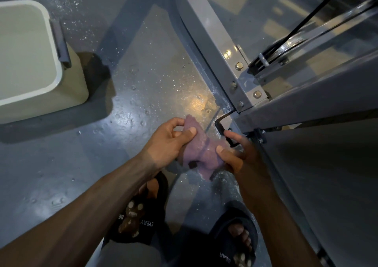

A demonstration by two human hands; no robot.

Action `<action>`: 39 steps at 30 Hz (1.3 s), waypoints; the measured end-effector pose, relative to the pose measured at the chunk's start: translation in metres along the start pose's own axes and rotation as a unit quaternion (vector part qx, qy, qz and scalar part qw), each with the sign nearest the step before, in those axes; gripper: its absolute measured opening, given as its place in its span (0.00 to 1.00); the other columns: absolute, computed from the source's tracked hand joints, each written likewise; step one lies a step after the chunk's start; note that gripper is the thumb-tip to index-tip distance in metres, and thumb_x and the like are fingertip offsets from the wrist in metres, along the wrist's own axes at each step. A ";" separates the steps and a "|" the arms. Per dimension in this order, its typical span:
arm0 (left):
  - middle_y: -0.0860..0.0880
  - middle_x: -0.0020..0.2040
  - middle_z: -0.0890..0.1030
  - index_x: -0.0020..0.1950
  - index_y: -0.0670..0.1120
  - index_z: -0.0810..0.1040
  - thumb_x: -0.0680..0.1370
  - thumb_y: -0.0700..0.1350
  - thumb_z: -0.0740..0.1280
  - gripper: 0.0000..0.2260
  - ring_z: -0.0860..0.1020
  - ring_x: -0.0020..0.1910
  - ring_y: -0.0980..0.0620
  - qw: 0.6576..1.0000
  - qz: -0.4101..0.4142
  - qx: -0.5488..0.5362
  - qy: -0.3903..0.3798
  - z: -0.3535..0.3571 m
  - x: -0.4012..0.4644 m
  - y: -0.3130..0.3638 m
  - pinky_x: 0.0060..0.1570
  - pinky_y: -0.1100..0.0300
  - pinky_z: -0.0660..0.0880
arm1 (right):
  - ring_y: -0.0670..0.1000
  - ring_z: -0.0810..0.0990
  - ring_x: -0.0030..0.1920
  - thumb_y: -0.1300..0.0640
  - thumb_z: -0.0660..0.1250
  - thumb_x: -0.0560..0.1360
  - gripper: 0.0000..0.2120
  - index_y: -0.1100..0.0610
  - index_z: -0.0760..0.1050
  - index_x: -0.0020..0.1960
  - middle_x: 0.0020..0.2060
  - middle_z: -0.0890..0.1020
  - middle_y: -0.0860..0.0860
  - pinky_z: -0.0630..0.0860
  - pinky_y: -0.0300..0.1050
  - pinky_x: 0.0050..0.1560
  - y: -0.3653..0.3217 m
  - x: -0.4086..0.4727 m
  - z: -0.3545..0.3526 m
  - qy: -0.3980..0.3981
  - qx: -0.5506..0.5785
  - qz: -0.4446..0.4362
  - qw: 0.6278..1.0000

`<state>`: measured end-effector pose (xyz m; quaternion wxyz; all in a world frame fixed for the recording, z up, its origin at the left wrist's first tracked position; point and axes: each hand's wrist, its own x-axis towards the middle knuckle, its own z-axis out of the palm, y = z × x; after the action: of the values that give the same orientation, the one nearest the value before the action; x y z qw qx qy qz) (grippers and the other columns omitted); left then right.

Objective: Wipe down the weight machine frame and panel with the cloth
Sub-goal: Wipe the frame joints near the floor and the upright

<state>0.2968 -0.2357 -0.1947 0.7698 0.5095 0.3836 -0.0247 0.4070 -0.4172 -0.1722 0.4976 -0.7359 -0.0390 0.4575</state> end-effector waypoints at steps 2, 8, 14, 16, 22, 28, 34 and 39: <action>0.46 0.38 0.85 0.68 0.49 0.74 0.80 0.44 0.70 0.17 0.84 0.37 0.48 1.000 0.005 -0.002 -0.003 -0.004 0.000 -0.002 0.38 0.58 0.80 | 0.55 0.84 0.56 0.44 0.73 0.67 0.21 0.34 0.78 0.60 0.58 0.84 0.53 0.81 0.65 0.55 -0.007 0.001 0.006 0.041 -0.045 -0.055 0.997; 0.51 0.52 0.85 0.55 0.52 0.85 0.72 0.43 0.79 0.13 0.85 0.49 0.49 0.968 0.032 0.223 -0.113 -0.011 -0.004 0.009 0.49 0.54 0.82 | 0.47 0.85 0.53 0.48 0.74 0.70 0.20 0.45 0.81 0.61 0.54 0.86 0.48 0.83 0.55 0.55 -0.009 -0.003 0.001 0.013 -0.119 -0.079 0.990; 0.57 0.52 0.77 0.48 0.55 0.85 0.76 0.54 0.73 0.05 0.74 0.58 0.58 0.913 0.111 0.381 -0.089 -0.011 -0.004 0.020 0.58 0.60 0.72 | 0.41 0.82 0.51 0.51 0.74 0.77 0.16 0.54 0.78 0.63 0.54 0.83 0.48 0.79 0.36 0.48 0.001 -0.002 0.003 0.013 -0.241 -0.115 0.964; 0.54 0.58 0.78 0.48 0.50 0.85 0.77 0.53 0.72 0.08 0.74 0.63 0.59 0.926 0.076 0.347 -0.125 -0.014 -0.005 0.026 0.60 0.65 0.69 | 0.44 0.82 0.51 0.44 0.69 0.74 0.19 0.53 0.78 0.60 0.54 0.81 0.50 0.79 0.39 0.46 -0.001 0.000 0.003 0.006 -0.230 -0.082 0.970; 0.42 0.43 0.84 0.51 0.41 0.83 0.79 0.46 0.69 0.09 0.79 0.45 0.48 0.974 -0.020 0.149 -0.172 -0.015 -0.007 0.029 0.52 0.54 0.75 | 0.55 0.85 0.56 0.39 0.67 0.75 0.22 0.54 0.83 0.58 0.54 0.86 0.55 0.80 0.62 0.60 -0.001 -0.001 0.005 -0.049 -0.017 -0.007 0.999; 0.34 0.52 0.84 0.59 0.38 0.81 0.79 0.33 0.69 0.10 0.84 0.46 0.45 0.990 -0.019 0.095 -0.102 -0.017 -0.006 0.022 0.51 0.55 0.82 | 0.59 0.86 0.53 0.48 0.69 0.73 0.16 0.56 0.82 0.56 0.51 0.87 0.56 0.80 0.68 0.59 0.000 -0.001 0.006 -0.011 0.029 -0.005 1.000; 0.44 0.45 0.86 0.57 0.39 0.83 0.78 0.39 0.71 0.09 0.84 0.43 0.51 0.996 -0.027 0.039 -0.081 -0.013 -0.004 0.016 0.44 0.63 0.81 | 0.60 0.85 0.52 0.52 0.73 0.66 0.20 0.53 0.79 0.57 0.50 0.85 0.55 0.81 0.60 0.53 0.003 0.000 0.000 -0.046 -0.004 -0.026 0.999; 0.45 0.49 0.86 0.56 0.43 0.83 0.76 0.32 0.72 0.11 0.84 0.47 0.51 0.987 0.051 0.099 -0.116 -0.018 -0.006 0.020 0.50 0.61 0.81 | 0.54 0.86 0.48 0.47 0.70 0.72 0.18 0.51 0.78 0.60 0.50 0.86 0.51 0.83 0.48 0.47 -0.005 -0.002 0.003 -0.111 -0.068 -0.052 0.990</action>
<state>0.2905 -0.2137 -0.1794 0.7552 0.5957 0.2607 -0.0825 0.4055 -0.4133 -0.1679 0.4624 -0.7097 -0.1631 0.5058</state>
